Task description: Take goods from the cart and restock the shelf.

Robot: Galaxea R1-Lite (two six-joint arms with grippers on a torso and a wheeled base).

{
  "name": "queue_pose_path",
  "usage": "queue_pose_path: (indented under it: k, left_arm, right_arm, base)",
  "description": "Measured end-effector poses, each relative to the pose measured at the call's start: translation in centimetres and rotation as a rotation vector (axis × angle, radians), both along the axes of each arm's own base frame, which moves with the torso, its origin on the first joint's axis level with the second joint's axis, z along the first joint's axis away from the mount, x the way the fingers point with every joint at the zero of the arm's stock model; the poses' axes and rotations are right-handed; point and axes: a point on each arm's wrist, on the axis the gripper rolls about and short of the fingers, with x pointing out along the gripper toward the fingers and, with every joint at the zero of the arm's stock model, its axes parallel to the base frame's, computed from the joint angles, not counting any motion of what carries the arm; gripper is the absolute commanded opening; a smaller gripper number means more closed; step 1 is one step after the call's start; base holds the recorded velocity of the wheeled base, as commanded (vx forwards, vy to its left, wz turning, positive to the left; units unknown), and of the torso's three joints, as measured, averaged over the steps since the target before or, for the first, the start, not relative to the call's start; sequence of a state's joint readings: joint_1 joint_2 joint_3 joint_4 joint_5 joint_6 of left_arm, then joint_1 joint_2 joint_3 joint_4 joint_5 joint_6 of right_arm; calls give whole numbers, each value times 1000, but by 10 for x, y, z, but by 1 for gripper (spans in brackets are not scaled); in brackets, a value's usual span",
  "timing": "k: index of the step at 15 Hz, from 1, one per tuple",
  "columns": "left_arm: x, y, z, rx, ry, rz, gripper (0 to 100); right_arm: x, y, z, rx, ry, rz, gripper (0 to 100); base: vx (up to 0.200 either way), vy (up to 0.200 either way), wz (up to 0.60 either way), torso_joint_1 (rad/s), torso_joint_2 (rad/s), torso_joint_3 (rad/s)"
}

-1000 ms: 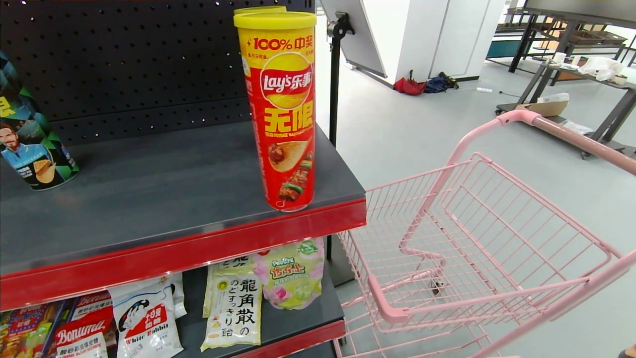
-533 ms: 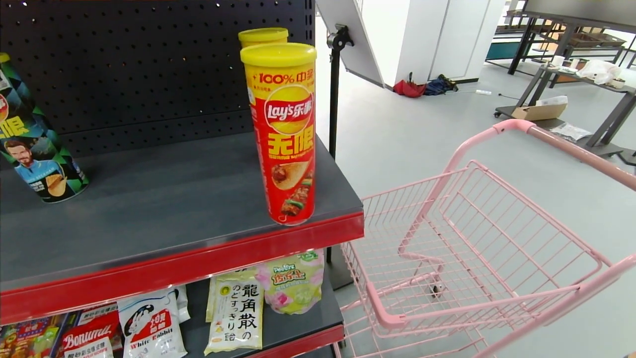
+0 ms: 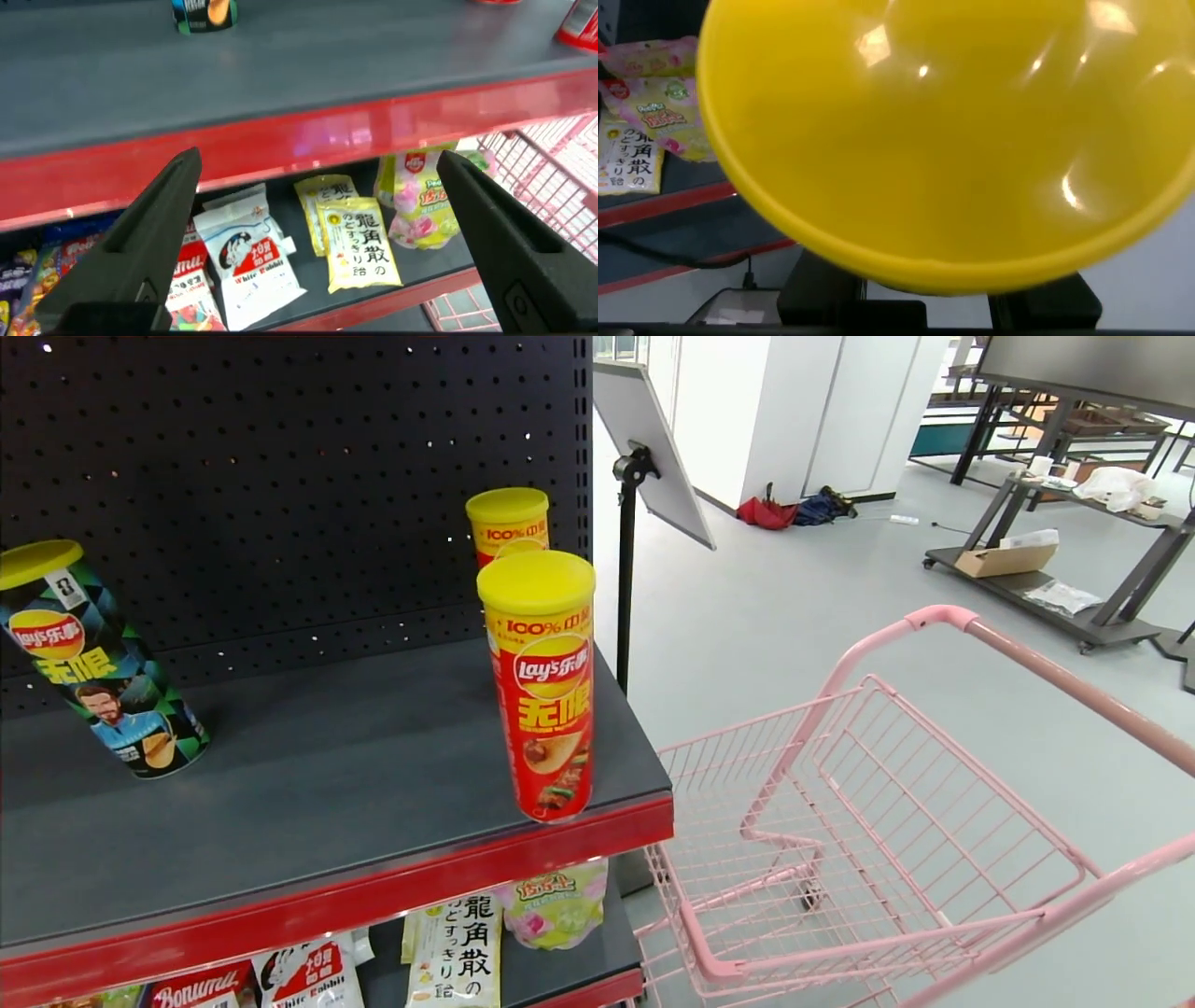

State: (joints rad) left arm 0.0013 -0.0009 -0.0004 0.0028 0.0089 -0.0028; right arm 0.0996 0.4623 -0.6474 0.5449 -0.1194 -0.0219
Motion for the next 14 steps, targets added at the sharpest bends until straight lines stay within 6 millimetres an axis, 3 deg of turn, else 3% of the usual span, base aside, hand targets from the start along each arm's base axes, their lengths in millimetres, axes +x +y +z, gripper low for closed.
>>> queue_pose_path:
  k: [14]
  left_arm:
    - [0, 0, 0, 0, -1, 0, 100]
  right_arm:
    - [8, 1, -1, -5, 33, 1, 0]
  base:
    - [0, 0, 0, 150, -349, -202]
